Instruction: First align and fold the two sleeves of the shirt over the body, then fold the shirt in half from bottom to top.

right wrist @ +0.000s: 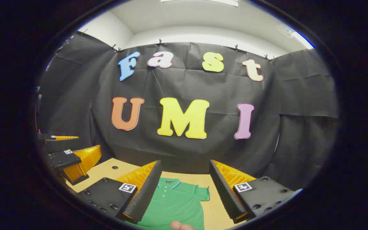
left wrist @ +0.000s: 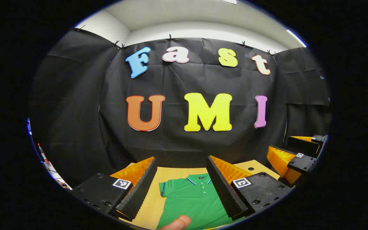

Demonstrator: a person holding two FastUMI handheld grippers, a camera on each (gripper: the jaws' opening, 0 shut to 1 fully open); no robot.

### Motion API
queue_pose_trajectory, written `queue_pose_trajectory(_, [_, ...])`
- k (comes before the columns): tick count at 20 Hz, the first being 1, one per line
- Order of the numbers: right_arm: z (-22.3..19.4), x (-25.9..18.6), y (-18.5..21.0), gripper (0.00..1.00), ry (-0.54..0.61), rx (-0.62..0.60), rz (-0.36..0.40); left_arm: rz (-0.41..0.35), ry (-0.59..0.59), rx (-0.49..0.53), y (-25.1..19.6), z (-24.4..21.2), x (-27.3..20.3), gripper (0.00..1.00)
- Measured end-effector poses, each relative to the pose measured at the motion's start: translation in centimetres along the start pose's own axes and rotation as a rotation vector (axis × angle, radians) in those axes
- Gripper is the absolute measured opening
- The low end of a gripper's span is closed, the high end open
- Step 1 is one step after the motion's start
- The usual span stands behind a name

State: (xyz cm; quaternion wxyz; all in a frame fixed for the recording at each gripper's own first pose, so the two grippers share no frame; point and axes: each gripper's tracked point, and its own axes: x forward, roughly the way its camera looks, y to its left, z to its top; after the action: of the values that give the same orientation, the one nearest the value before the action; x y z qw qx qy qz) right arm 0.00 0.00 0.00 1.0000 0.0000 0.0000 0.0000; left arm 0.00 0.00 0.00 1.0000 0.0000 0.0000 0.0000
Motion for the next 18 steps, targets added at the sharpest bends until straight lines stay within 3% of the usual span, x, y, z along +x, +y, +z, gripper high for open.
queue_pose_trajectory(9, [-0.8,0.1,0.4,0.92,0.026,-0.019,0.028,-0.011,0.025,-0.007,-0.7,-1.2,0.2,0.99])
queue_pose_trajectory(18, [-1.5,0.8,-0.6,0.92,0.046,-0.012,0.008,-0.038,0.033,-0.002,-1.7,-1.6,1.1,1.0])
